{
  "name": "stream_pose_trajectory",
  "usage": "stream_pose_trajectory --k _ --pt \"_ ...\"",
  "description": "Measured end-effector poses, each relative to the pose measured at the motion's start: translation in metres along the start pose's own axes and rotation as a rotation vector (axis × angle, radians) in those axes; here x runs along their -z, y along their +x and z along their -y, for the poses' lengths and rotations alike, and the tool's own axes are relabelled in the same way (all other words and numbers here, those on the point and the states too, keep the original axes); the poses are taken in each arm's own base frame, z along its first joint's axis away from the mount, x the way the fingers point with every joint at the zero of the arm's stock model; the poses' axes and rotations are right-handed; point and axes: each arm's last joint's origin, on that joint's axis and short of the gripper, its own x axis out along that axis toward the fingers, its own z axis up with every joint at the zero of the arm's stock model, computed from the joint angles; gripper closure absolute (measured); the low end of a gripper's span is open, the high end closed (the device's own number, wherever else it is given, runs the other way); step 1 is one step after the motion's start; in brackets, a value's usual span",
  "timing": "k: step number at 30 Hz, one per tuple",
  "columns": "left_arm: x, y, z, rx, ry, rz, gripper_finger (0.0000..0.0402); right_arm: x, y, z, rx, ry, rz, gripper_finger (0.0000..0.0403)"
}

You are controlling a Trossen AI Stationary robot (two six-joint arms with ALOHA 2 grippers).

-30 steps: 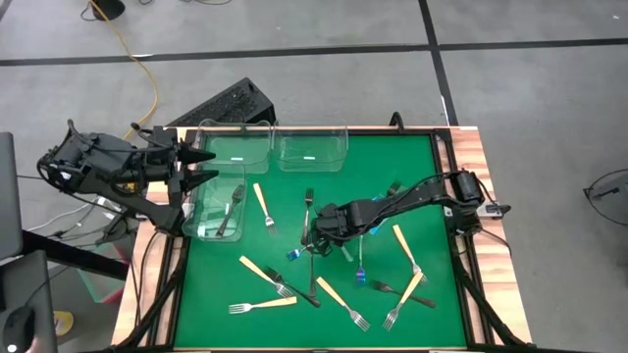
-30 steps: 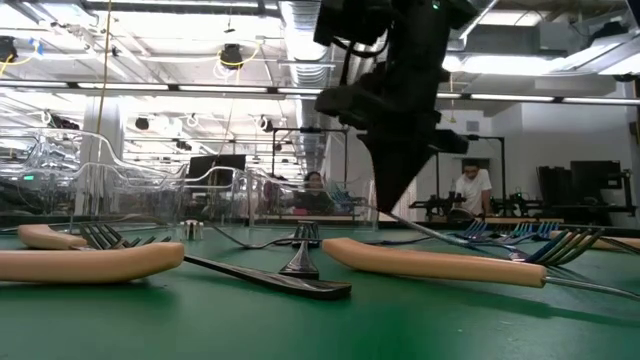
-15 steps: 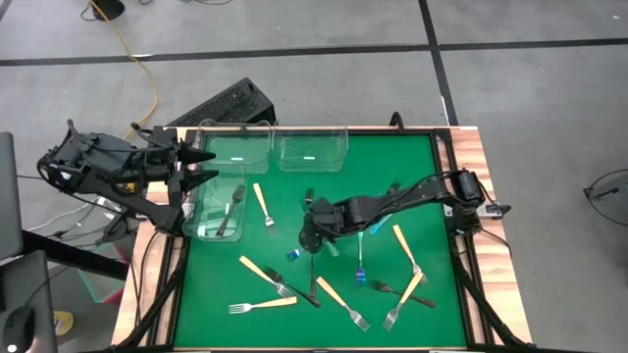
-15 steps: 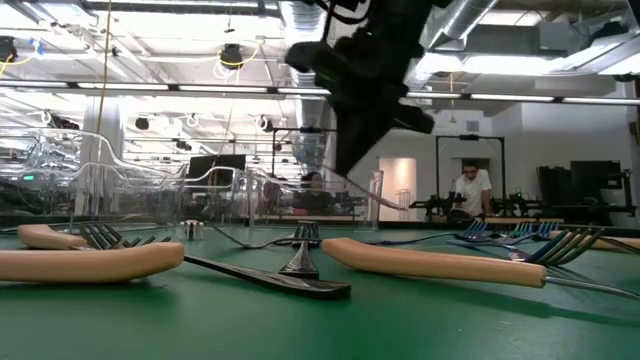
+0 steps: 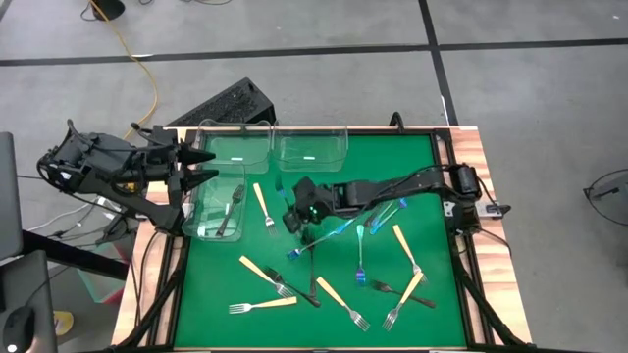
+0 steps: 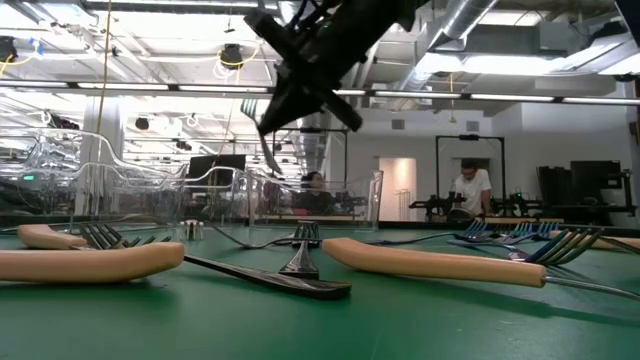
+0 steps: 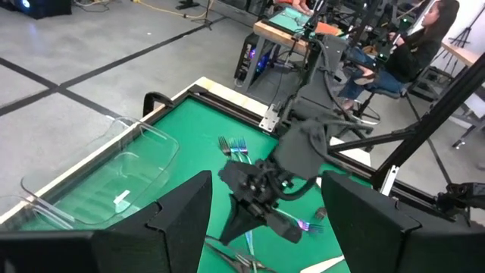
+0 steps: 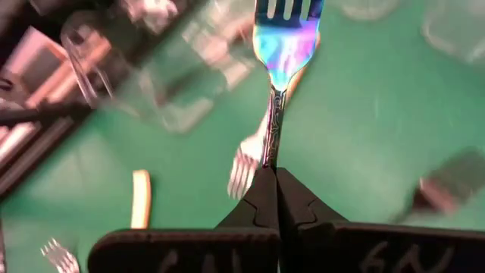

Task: Sort silverware by color (type)
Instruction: Put the iridescent fork into the top left transparent bin

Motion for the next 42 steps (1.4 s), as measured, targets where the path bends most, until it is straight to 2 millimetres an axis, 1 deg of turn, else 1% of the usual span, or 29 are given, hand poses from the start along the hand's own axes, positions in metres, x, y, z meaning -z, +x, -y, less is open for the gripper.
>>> stream_pose_trajectory --k 9,17,22,26,34,38,42 --pt "-0.001 0.0 -0.001 -0.04 0.055 0.022 0.0168 -0.046 0.007 0.026 -0.073 -0.047 0.151 0.0402" --pt "-0.002 0.0 -0.001 -0.048 0.123 0.037 0.0168 -0.085 0.008 0.054 -0.129 -0.008 0.287 0.0402" --pt "-0.004 -0.003 -0.001 -0.043 0.151 0.064 0.0168 -0.104 0.005 0.063 -0.147 -0.052 0.398 0.0402" --pt "-0.006 -0.007 -0.004 -0.057 0.135 0.095 0.0168 -0.115 0.001 0.066 -0.149 -0.12 0.49 0.0402" --pt "-0.008 -0.012 -0.009 -0.133 0.077 0.147 0.0168 -0.136 -0.005 0.084 -0.112 -0.2 0.621 0.0402" --pt "-0.008 -0.012 -0.01 -0.154 0.063 0.157 0.0168 -0.145 0.005 0.09 -0.117 -0.232 0.639 0.0402" --pt "-0.009 -0.012 -0.011 -0.188 0.06 0.173 0.0168 -0.163 0.024 0.085 -0.153 -0.268 0.62 0.0402"
